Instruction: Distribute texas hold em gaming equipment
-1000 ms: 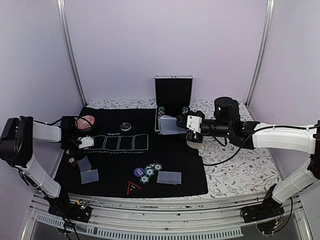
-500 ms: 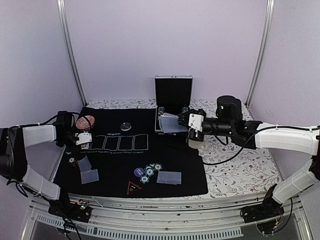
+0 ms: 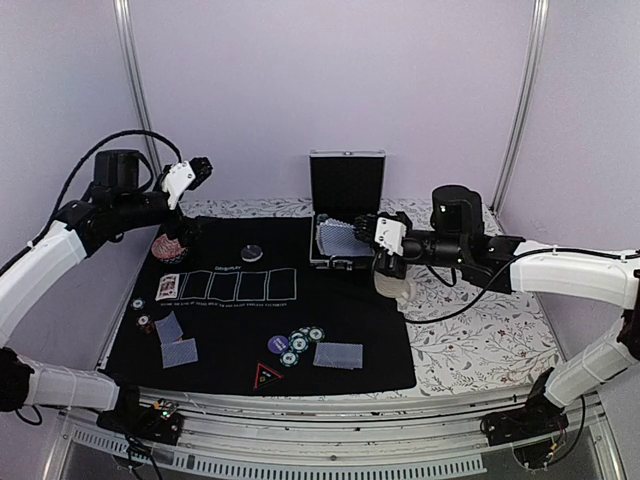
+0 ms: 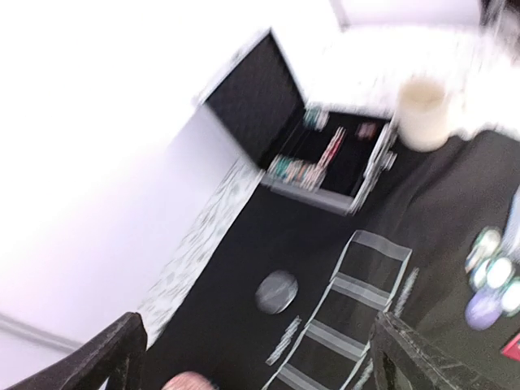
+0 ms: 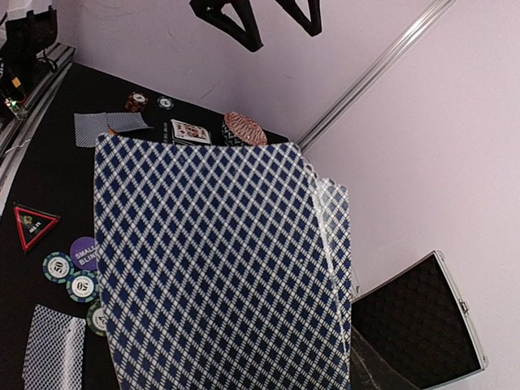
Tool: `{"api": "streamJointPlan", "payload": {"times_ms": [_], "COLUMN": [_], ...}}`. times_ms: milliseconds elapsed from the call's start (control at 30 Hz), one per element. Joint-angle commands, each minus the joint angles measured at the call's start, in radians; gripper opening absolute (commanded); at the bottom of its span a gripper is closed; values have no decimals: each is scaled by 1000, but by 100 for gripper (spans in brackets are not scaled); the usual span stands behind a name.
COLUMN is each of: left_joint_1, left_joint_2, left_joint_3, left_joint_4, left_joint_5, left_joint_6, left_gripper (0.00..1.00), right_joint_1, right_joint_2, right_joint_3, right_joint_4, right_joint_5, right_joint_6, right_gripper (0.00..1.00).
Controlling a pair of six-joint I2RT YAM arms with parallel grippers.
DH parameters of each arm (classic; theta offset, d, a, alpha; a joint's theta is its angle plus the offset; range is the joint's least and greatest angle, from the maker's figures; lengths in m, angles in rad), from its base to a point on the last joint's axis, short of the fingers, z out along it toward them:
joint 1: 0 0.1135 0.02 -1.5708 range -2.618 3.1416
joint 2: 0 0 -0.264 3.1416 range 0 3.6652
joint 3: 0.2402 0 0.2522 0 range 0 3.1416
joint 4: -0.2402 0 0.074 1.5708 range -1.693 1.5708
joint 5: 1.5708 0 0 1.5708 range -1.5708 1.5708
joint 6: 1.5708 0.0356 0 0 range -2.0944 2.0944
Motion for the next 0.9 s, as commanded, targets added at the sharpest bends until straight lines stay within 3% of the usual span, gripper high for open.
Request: {"api": "streamJointPlan", "payload": {"times_ms": [0, 133, 233, 367, 467, 533, 700, 867], "left_joint_1": [-93, -105, -104, -107, -117, -146, -265, -320], "left_joint_2": [36, 17, -29, -59, -20, 12, 38, 102], "left_joint_3": [66, 66, -45, -190, -143, -115, -106, -63], "left_joint_4": [101, 274, 484, 732, 642, 566, 461, 364], "left_joint_5": [91, 229, 211, 297, 294, 302, 252, 87], "left_joint_6": [-377, -531, -772, -894, -1044, -1125, -1140, -1133], "left_gripper": [98, 98, 98, 97, 92, 97, 98, 98], "right_joint_1": [23, 36, 50, 76, 88, 97, 113, 128], "right_joint_2": [45, 85, 120, 171, 202, 227, 282, 327], "right_joint_3": [69, 105, 138, 185, 221, 240, 304, 346], "right_joint_4": [16, 29, 34, 30, 26, 24, 17, 7], "right_joint_5": [85, 144, 182, 247, 279, 295, 310, 326], "right_joint_6": [56, 75, 86, 89, 95, 102, 104, 95], "right_gripper": [53, 53, 53, 53, 52, 52, 52, 52]}}
